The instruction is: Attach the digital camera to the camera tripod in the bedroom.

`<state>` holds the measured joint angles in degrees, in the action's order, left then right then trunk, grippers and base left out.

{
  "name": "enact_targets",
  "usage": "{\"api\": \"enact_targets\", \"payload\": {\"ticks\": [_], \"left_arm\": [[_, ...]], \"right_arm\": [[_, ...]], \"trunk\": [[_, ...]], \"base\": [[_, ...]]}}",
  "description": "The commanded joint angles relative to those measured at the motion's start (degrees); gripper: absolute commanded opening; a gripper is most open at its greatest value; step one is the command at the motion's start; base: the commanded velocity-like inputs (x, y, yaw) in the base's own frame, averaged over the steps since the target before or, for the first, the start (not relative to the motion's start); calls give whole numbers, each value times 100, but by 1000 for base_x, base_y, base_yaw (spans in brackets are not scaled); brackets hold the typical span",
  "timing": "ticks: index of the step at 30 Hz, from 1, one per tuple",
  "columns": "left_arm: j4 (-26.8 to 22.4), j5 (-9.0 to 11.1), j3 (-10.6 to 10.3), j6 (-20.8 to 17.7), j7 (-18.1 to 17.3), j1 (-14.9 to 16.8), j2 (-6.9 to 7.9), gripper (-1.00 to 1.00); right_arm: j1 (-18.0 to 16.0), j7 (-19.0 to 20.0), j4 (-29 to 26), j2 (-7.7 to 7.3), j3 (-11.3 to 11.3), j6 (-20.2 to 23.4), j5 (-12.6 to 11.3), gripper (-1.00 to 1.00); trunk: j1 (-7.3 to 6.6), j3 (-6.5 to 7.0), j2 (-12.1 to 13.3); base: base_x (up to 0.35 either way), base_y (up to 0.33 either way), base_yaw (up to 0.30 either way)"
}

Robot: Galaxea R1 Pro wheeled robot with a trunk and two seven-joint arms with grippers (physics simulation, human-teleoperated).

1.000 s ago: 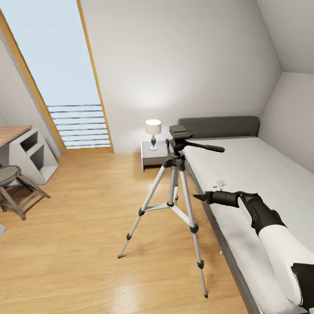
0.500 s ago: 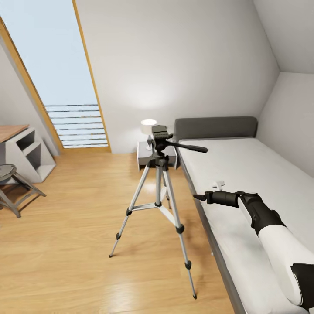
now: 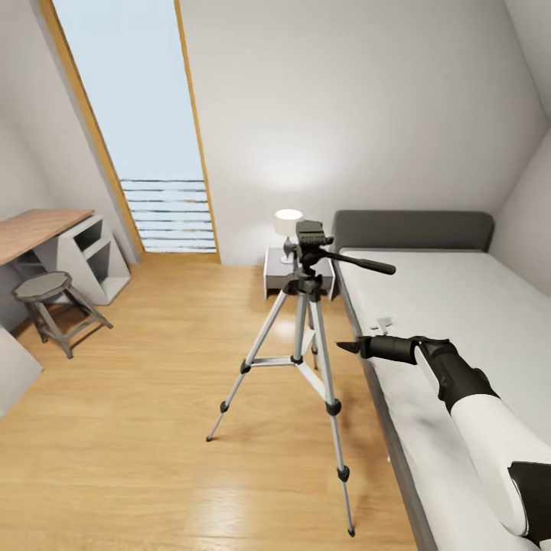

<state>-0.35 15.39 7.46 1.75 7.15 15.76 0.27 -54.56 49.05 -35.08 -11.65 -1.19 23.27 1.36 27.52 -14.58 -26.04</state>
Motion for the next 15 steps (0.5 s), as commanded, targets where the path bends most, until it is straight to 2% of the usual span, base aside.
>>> {"api": "enact_targets", "payload": {"ticks": [1,11,15], "left_arm": [[6,0,45,18,5,6,-1,-100],[6,7,45,18,5,6,-1,-100],[6,5,45,18,5,6,-1,-100]], "right_arm": [[-2,28,-8,-3,-13,37,13,100],[-2,33,-8,-21,-13,37,13,100],[-2,43,-8,-33,-13,37,11,100]], "trunk": [[3,-10,-9],[3,-10,-9],[3,-10,-9]], "base": [[0,-1,267],[0,0,266],[0,0,124]]}}
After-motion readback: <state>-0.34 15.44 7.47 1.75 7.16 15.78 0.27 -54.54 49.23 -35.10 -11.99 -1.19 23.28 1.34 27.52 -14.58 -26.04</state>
